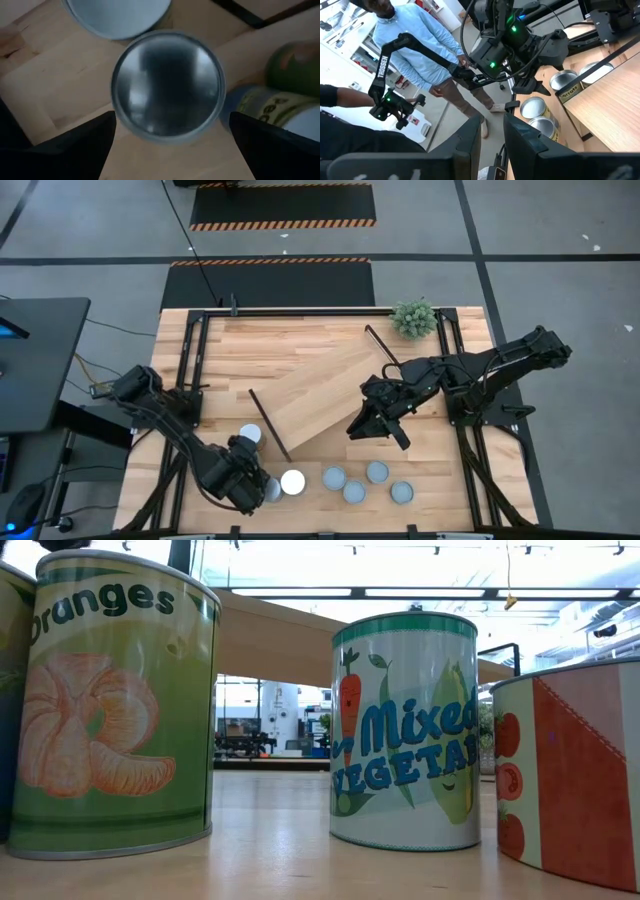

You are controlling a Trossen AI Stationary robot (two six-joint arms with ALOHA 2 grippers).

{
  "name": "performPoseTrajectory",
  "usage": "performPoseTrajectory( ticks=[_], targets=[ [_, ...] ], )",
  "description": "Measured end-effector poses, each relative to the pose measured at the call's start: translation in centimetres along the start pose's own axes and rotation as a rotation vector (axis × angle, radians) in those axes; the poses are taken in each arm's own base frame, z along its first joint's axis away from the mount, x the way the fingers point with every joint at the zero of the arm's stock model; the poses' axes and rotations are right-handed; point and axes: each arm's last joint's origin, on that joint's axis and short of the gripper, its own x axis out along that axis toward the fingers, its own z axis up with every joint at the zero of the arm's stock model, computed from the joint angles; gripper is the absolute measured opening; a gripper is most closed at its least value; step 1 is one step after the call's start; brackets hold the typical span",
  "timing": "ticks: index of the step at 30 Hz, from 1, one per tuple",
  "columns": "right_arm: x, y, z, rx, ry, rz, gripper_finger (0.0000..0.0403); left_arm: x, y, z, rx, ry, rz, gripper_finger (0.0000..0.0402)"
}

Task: Pick and place cans onto a shelf
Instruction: Put the canned carrots on the shelf

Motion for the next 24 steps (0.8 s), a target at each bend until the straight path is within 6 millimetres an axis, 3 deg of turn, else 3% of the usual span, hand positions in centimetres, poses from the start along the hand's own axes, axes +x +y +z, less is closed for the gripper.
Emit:
performPoseTrajectory(
  ticks=[8, 15, 24],
  targets=[
    [0.0, 0.1, 0.2, -0.005, -0.018, 0.012, 0.0090, 2.5, 0.4, 0.2, -0.063, 0.035, -0.026, 0.0396],
    [0.0, 0.1, 0.2, -0.005, -0.020, 0.014, 0.0090, 2.9, 0.4, 0.7, -0.089, 0.034, -0.023, 0.0391],
    [0.0, 0.1, 0.2, -0.006, -0.021, 0.014, 0.0090, 2.9, 0.6, 0.9, -0.067, 0.027, 0.000, 0.0318]
  ],
)
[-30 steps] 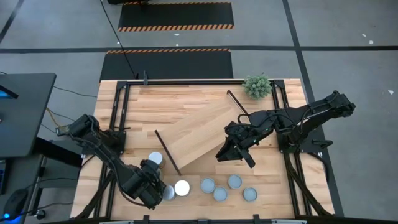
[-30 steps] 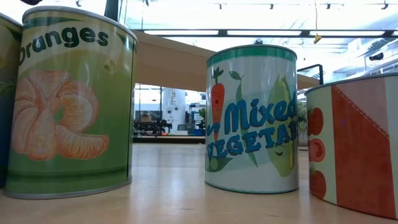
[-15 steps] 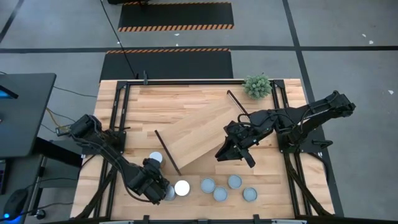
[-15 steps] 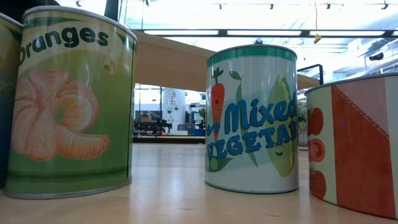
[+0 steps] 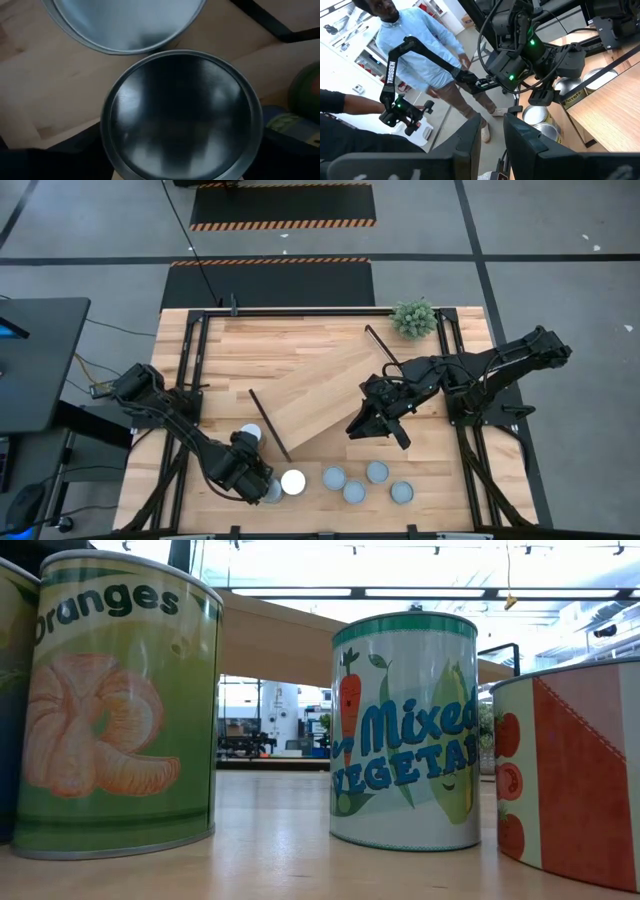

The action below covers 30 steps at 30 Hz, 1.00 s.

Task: Pick and place cans onto a shelf
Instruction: Put the canned carrots on the shelf

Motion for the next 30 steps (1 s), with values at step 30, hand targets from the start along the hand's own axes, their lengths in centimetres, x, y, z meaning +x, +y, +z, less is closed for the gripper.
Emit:
performPoseTrajectory(
  ticks=[30],
  targets=[
    [-5.6, 1.0, -2.3, 0.051, 0.140, -0.284, 0.0090, -10.0, 6.1, 3.1, 0.584, 0.067, -0.322, 0.0305]
  ],
)
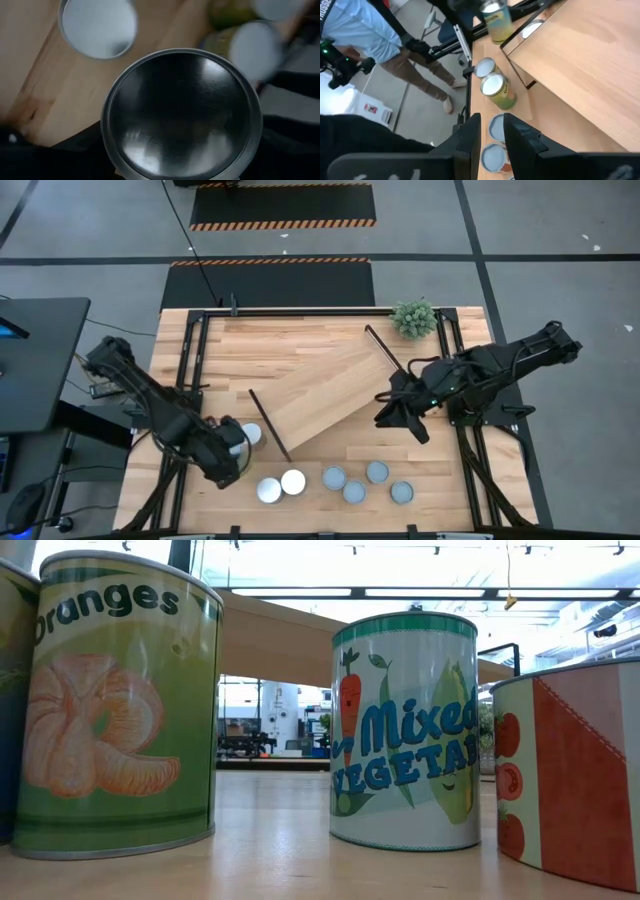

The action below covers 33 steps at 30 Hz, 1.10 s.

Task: Pick and place cans onto a shelf
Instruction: Put the canned carrots on the shelf

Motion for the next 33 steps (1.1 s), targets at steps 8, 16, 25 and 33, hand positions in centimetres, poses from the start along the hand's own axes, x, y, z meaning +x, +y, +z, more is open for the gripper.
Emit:
performPoseTrajectory(
  ticks=[8, 16, 25, 33],
  targets=[
    [-0.9, 0.0, 0.0, 0.013, -0.031, -0.021, 0.0090, -5.3, 1.4, 0.3, 0.129, -0.167, -0.313, 0.0306],
    [-0.7, -0.1, 0.0, 0.015, -0.030, -0.026, 0.0090, -8.9, 2.9, 2.3, -0.025, -0.455, -0.495, 0.0306],
    [-2.5, -0.3, -0.2, 0.046, -0.042, -0.043, 0.0090, -8.8, 4.5, 6.2, -0.025, -0.576, -0.414, 0.0306],
    [-3.3, -0.3, -0.1, 0.053, -0.073, -0.043, 0.0090, -9.0, 5.9, 10.5, 0.022, -0.526, -0.318, 0.0306]
  ],
)
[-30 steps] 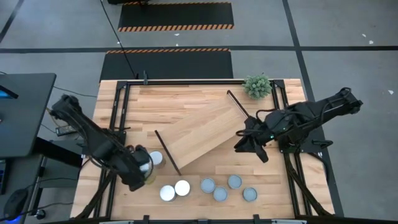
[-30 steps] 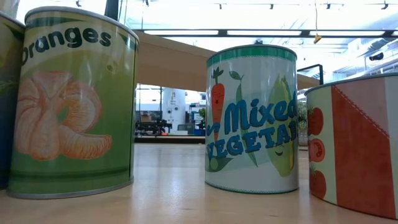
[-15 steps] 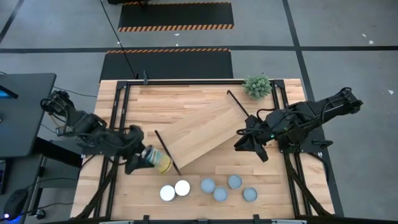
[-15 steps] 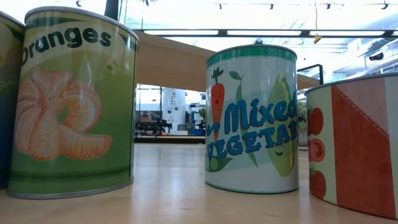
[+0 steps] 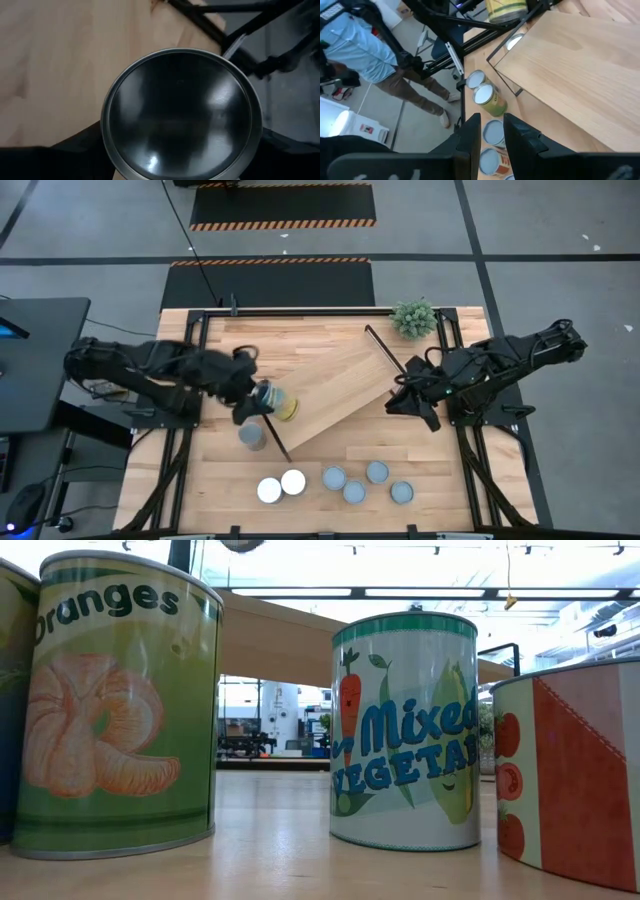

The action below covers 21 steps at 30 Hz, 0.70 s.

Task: Pick and place cans onto a shelf
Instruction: Put the canned carrots on the shelf

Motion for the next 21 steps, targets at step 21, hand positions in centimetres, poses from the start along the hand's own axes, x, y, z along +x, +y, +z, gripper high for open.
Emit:
performPoseTrajectory(
  ticks=[21],
  targets=[
    [0.1, 0.1, 0.0, -0.016, -0.005, 0.000, 0.0090, 6.3, 1.6, 4.2, 0.573, 0.547, 0.253, 0.0306]
  ],
)
